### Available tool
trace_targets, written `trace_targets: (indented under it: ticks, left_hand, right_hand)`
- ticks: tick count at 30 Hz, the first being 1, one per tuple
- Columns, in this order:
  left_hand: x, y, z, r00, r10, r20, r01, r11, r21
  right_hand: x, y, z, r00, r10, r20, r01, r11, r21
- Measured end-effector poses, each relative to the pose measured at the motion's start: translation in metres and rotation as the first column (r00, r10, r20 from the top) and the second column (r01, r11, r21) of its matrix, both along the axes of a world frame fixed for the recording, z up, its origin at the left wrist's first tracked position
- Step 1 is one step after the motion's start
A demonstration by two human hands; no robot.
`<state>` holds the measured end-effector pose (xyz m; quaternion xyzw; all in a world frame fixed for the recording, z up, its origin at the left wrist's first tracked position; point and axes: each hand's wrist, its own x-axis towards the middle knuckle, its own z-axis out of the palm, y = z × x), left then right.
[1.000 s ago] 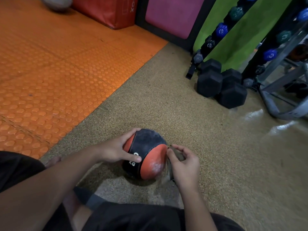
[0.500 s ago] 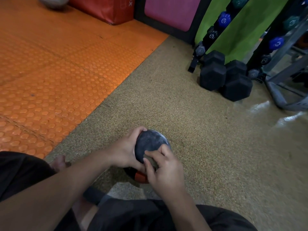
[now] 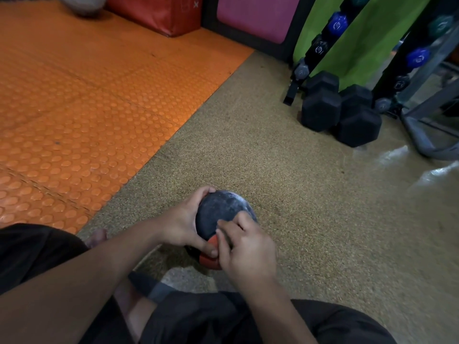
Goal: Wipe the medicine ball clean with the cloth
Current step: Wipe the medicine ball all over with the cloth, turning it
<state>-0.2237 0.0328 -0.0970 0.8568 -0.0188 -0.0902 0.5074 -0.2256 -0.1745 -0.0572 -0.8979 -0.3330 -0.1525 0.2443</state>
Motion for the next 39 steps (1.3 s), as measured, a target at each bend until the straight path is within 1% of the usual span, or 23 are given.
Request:
trace_targets:
  ticks: [2, 4, 5, 6, 7, 8, 10, 11, 12, 13, 14, 17, 21, 22, 24, 25, 27, 29, 30, 31, 34, 37, 39]
  left_hand:
    - [-0.003, 0.000, 0.002, 1.000, 0.001, 0.000, -0.001, 1.000, 0.030]
    - [-0.005, 0.001, 0.003, 1.000, -0.013, -0.012, 0.014, 0.997, 0.075]
    - [-0.006, 0.001, 0.003, 1.000, -0.019, -0.021, 0.020, 0.997, 0.078]
    - [-0.007, 0.002, 0.003, 0.999, -0.024, -0.029, 0.026, 0.997, 0.076]
    - [-0.006, 0.003, 0.003, 0.999, -0.026, -0.031, 0.028, 0.997, 0.076]
    - [-0.006, 0.003, 0.001, 0.999, -0.021, -0.028, 0.024, 0.997, 0.079]
    - [-0.005, 0.004, -0.001, 1.000, -0.014, -0.011, 0.015, 0.996, 0.094]
    - [-0.005, 0.004, -0.003, 1.000, -0.019, -0.005, 0.020, 0.995, 0.098]
    - [-0.005, 0.005, -0.004, 1.000, -0.026, -0.003, 0.026, 0.995, 0.099]
    - [-0.006, 0.005, -0.005, 1.000, -0.026, 0.004, 0.025, 0.995, 0.094]
    - [-0.006, 0.005, -0.006, 1.000, -0.018, 0.013, 0.017, 0.996, 0.090]
    - [-0.006, 0.001, -0.006, 1.000, 0.018, 0.020, -0.019, 0.995, 0.094]
    - [-0.007, -0.004, -0.002, 1.000, -0.017, -0.004, 0.017, 0.977, 0.214]
    - [-0.008, -0.005, -0.002, 1.000, -0.014, -0.019, 0.019, 0.969, 0.246]
    - [-0.008, -0.005, -0.001, 0.999, 0.001, -0.045, 0.012, 0.958, 0.288]
    - [-0.005, -0.009, -0.001, 0.999, -0.006, -0.051, 0.021, 0.956, 0.294]
    - [-0.003, -0.009, 0.003, 0.996, -0.002, -0.088, 0.025, 0.966, 0.259]
    - [0.002, -0.014, 0.009, 0.992, 0.028, -0.120, -0.010, 0.988, 0.152]
    - [0.004, -0.017, 0.010, 0.991, 0.049, -0.123, -0.033, 0.991, 0.129]
    - [0.005, -0.019, 0.011, 0.991, 0.067, -0.117, -0.050, 0.989, 0.140]
    - [0.007, -0.018, 0.015, 0.993, 0.074, -0.088, -0.050, 0.967, 0.251]
    - [0.008, -0.020, 0.019, 0.999, 0.032, -0.019, -0.024, 0.945, 0.327]
    - [0.009, -0.026, 0.018, 1.000, 0.008, 0.025, -0.016, 0.941, 0.339]
  right_hand:
    - [0.014, -0.015, -0.006, 0.989, -0.107, -0.102, 0.116, 0.990, 0.081]
    - [0.033, -0.033, -0.012, 0.923, -0.266, -0.279, 0.321, 0.931, 0.175]
    - [0.038, -0.038, -0.014, 0.881, -0.311, -0.355, 0.400, 0.891, 0.213]
    - [0.038, -0.037, -0.014, 0.862, -0.334, -0.382, 0.439, 0.868, 0.232]
    - [0.033, -0.031, -0.013, 0.876, -0.335, -0.347, 0.426, 0.875, 0.230]
    - [0.023, -0.019, -0.009, 0.914, -0.305, -0.267, 0.363, 0.909, 0.204]
    - [-0.005, 0.010, -0.004, 0.986, -0.145, -0.087, 0.153, 0.985, 0.082]
    - [-0.018, 0.021, -0.003, 0.998, -0.062, -0.029, 0.062, 0.998, -0.001]
    - [-0.025, 0.028, -0.004, 1.000, -0.005, 0.000, 0.005, 0.998, -0.059]
    - [-0.025, 0.030, -0.005, 1.000, 0.015, 0.008, -0.014, 0.997, -0.078]
    - [-0.021, 0.028, -0.007, 1.000, 0.000, -0.001, 0.000, 0.999, -0.051]
    - [-0.005, 0.013, -0.008, 0.988, -0.103, -0.116, 0.121, 0.980, 0.160]
    - [0.017, -0.005, -0.006, 0.923, -0.292, -0.249, 0.356, 0.894, 0.271]
    - [0.024, -0.010, -0.007, 0.889, -0.314, -0.333, 0.419, 0.851, 0.317]
    - [0.036, -0.016, -0.005, 0.800, -0.269, -0.537, 0.513, 0.771, 0.378]
    - [0.040, -0.022, -0.002, 0.772, -0.246, -0.586, 0.532, 0.754, 0.385]
    - [0.039, -0.018, 0.000, 0.766, -0.208, -0.608, 0.507, 0.777, 0.373]
    - [0.027, -0.012, 0.001, 0.778, -0.145, -0.611, 0.461, 0.793, 0.399]
    - [0.020, -0.009, 0.001, 0.788, -0.114, -0.605, 0.433, 0.801, 0.413]
    - [0.013, -0.007, 0.001, 0.799, -0.095, -0.593, 0.403, 0.817, 0.412]
    - [0.004, -0.003, 0.002, 0.836, -0.057, -0.546, 0.293, 0.887, 0.357]
    - [0.002, 0.000, 0.004, 0.849, -0.013, -0.528, 0.227, 0.911, 0.344]
    - [0.000, 0.001, 0.004, 0.883, -0.014, -0.470, 0.178, 0.935, 0.306]
